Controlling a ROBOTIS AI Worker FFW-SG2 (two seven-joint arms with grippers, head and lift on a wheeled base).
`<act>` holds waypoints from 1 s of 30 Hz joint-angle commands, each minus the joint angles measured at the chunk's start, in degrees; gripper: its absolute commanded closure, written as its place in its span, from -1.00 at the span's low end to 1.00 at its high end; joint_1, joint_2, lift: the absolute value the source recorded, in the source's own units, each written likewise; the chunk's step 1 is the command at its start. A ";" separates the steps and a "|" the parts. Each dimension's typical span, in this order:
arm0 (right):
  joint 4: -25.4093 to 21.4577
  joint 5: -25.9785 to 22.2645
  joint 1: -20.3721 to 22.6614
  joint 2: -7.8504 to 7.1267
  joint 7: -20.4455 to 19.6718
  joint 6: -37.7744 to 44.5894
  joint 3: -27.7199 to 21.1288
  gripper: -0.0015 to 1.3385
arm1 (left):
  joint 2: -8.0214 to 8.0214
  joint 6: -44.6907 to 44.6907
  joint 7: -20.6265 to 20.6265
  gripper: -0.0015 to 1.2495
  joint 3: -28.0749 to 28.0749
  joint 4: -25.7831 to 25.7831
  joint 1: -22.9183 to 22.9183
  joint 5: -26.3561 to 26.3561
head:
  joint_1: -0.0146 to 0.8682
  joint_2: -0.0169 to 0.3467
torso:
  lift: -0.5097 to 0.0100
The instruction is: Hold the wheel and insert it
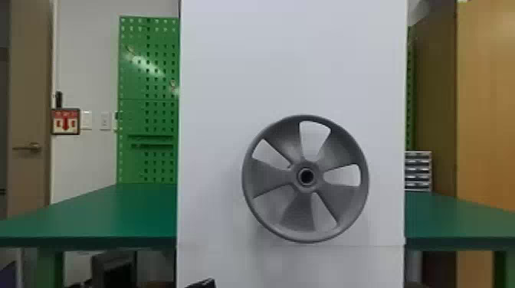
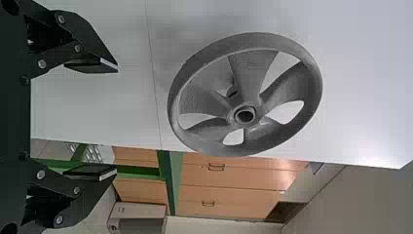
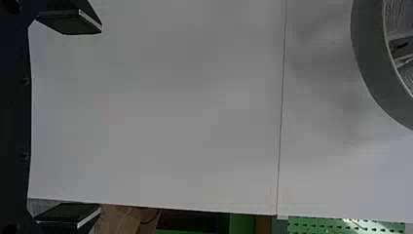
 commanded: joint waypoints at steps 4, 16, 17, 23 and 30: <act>0.00 0.00 0.13 0.09 0.00 -0.03 0.05 -0.96 | -0.09 -0.09 0.00 -0.19 0.00 0.00 0.09 0.00 | -0.97 -0.84 | -0.93; 0.00 0.00 0.13 0.18 0.00 -0.20 -0.12 -0.96 | -0.09 -0.17 0.00 -0.19 -0.09 0.00 0.09 0.00 | -0.97 -0.84 | -0.93; 0.00 0.00 0.13 0.18 0.00 -0.20 -0.03 -0.96 | -0.09 -0.17 0.00 -0.19 0.00 0.00 0.09 0.00 | -0.97 -0.84 | -0.93; 0.00 -0.09 0.22 0.26 0.00 -0.20 -0.12 -0.96 | -0.17 -0.17 0.00 -0.19 0.00 0.00 0.09 -0.09 | -0.97 -0.84 | -0.93; 0.00 -0.09 0.39 0.35 0.00 -0.29 -0.30 -0.96 | -0.17 -0.17 0.00 -0.19 0.00 0.00 0.09 -0.09 | -0.97 -0.84 | -0.93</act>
